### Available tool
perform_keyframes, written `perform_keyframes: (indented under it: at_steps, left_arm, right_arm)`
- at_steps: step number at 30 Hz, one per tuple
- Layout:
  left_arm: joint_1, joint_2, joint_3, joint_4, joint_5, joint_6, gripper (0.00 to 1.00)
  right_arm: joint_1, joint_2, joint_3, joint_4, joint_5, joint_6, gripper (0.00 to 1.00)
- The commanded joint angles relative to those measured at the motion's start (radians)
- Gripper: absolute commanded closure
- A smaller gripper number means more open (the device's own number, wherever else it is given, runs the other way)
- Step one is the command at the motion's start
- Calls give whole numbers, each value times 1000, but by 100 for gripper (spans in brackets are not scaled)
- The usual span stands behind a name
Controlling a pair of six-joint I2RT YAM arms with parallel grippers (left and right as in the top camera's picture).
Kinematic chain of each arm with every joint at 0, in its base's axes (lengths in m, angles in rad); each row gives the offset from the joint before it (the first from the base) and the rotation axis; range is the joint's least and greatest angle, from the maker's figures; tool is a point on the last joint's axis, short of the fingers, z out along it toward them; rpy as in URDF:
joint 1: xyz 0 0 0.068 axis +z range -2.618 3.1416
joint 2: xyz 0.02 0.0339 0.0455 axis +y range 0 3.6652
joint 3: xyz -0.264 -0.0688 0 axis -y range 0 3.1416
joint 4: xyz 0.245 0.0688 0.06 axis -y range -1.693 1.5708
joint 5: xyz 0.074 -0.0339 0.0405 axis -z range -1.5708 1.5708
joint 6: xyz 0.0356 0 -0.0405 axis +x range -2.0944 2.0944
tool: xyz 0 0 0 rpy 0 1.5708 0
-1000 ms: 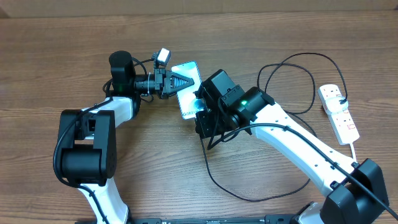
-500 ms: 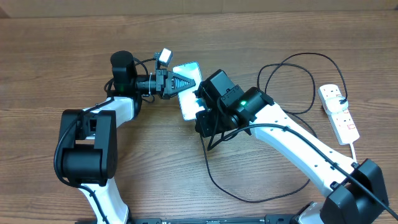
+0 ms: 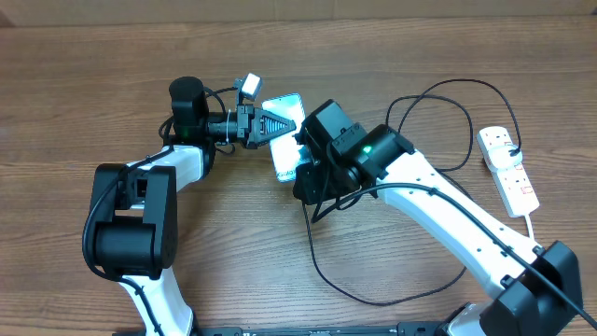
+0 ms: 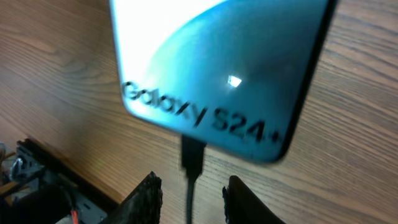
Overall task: Plug charger to phone and switch on socket
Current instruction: 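Open the right gripper off the plug and pull it back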
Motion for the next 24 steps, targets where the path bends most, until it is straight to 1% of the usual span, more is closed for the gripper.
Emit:
perform_keyframes:
  at_steps: [1,2,3,4,5,10,16,18,20,24]
  left_arm:
    - [-5,-6,13,1,-33,24,96]
    - [-5,-6,13,0,-37,24,96]
    - [-5,-6,13,0,-39,23,96]
    - [-5,-6,13,1,-39,23,96]
    - [-5,-6,13,1,-39,23,96]
    - [-5,-6,13,0,-43,18,96]
    - [-5,-6,13,-4,-76,-23,96]
    - [-5,-6,13,-4,-76,-23,96]
    - [-5,-6,13,-5,-75,-24,96]
    - [-5,-6,13,-5,-72,-31,96]
  right_arm:
    - [-3,0,90,-35,-12,-3,59]
    - [0,0,95,-44,-12,-1,57]
    - [3,0,96,-51,-11,1,51]
    - [7,0,95,-61,-8,0,43]
    - [10,2,89,-64,4,1,42]
    - [28,2,25,-60,149,82,41]
    - [63,2,-24,12,180,83,41]
    - [78,2,-46,42,224,85,41]
    - [85,2,-70,59,281,119,44]
    - [87,2,-113,81,340,170,62]
